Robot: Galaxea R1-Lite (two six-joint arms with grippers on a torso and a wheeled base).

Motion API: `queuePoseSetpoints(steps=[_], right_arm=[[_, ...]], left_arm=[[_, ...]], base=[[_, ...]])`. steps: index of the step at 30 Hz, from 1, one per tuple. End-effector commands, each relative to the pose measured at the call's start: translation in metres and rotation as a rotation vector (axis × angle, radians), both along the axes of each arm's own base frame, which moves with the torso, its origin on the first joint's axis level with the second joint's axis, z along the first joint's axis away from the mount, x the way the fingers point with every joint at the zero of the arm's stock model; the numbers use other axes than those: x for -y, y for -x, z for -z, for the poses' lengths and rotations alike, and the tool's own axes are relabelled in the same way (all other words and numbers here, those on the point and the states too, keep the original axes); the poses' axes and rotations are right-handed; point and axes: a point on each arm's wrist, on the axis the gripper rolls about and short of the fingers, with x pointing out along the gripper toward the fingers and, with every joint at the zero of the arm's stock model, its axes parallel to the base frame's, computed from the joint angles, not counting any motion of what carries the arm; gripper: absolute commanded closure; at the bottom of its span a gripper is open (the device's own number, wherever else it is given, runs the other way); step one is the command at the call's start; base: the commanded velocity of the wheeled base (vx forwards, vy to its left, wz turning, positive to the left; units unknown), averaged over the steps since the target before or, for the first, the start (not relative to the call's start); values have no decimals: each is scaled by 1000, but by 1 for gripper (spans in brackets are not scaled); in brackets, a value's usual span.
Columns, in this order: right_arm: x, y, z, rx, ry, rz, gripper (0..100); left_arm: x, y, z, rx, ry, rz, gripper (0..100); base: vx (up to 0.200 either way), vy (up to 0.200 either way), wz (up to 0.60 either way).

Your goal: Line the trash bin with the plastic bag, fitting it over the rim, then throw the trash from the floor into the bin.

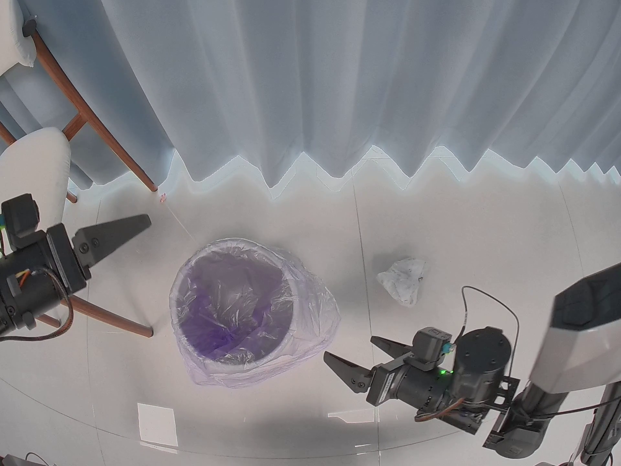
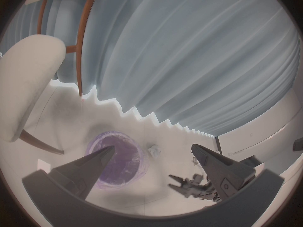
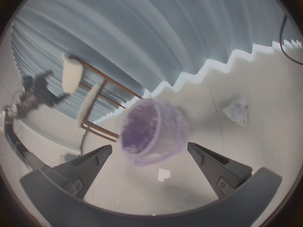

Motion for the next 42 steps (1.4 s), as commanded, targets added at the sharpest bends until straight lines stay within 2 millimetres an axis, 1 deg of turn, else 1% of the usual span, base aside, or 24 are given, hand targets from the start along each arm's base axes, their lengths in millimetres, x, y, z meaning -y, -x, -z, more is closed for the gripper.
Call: queuePoseSetpoints(steps=[1,2,3,4,5,6,7,9,11,13,17,18,19,20,23,25,30,34,35,36,37,39,40,42], right_arm=[[16,68,-114,174,-405,-223,0],[22,86,-130,197,-469,-316,0],[23,89,-132,198,-477,-328,0],[35,117,-149,202,-557,-485,0],[42,130,-153,191,-578,-576,0],[42,130,-153,191,-578,-576,0],[52,145,-149,162,-551,-678,0],[56,146,-136,109,-480,-691,0],[55,144,-129,72,-432,-677,0],[54,135,-118,35,-367,-626,0],[47,90,-86,-27,-211,-419,0],[47,88,-85,-27,-206,-413,0],[46,76,-76,-20,-178,-368,0],[45,74,-72,-11,-177,-362,0],[45,75,-60,-4,-179,-369,0],[44,76,-52,-20,-138,-378,0],[42,79,-47,-28,-110,-399,0],[40,83,-45,-35,-101,-419,0],[41,84,-44,-38,-98,-422,0],[41,84,-44,-38,-98,-422,0],[42,84,-44,-39,-97,-421,0],[42,84,-44,-39,-97,-421,0],[41,84,-44,-40,-96,-421,0],[41,84,-44,-39,-97,-423,0]], left_arm=[[2,-25,41,-178,-73,-32,0],[3,-33,47,-208,-84,-47,0],[3,-34,48,-213,-87,-48,0],[3,-42,59,-258,-108,-56,0],[3,-46,65,-282,-118,-59,0],[3,-46,65,-282,-118,-59,0],[3,-52,74,-324,-134,-64,0],[2,-57,80,-350,-139,-77,0],[-1,-62,84,-369,-141,-95,0],[-5,-66,88,-389,-141,-111,0],[-12,-85,107,-428,-144,-157,0],[-13,-85,108,-429,-143,-162,0],[-18,-93,119,-442,-142,-187,0],[-22,-96,125,-442,-148,-196,0],[-33,-100,142,-455,-217,-211,0],[-41,-99,149,-461,-263,-215,0],[-57,-91,149,-455,-308,-253,0],[-58,-94,150,-448,-341,-282,0],[-59,-102,154,-459,-348,-296,0],[-59,-102,154,-459,-348,-296,0],[-59,-111,154,-429,-340,-300,0],[-59,-116,152,-377,-328,-313,0],[-59,-118,153,-364,-320,-318,0],[-60,-119,162,-379,-317,-329,0]], base=[[0,0,0],[0,0,0],[0,0,0],[0,0,0],[0,0,0],[0,0,0],[0,0,0],[0,0,0],[0,0,0],[0,0,0],[0,0,0],[0,0,0],[0,0,0],[0,0,0],[0,0,0],[0,0,0],[0,0,0],[0,0,0],[0,0,0],[0,0,0],[0,0,0],[0,0,0],[0,0,0],[0,0,0]])
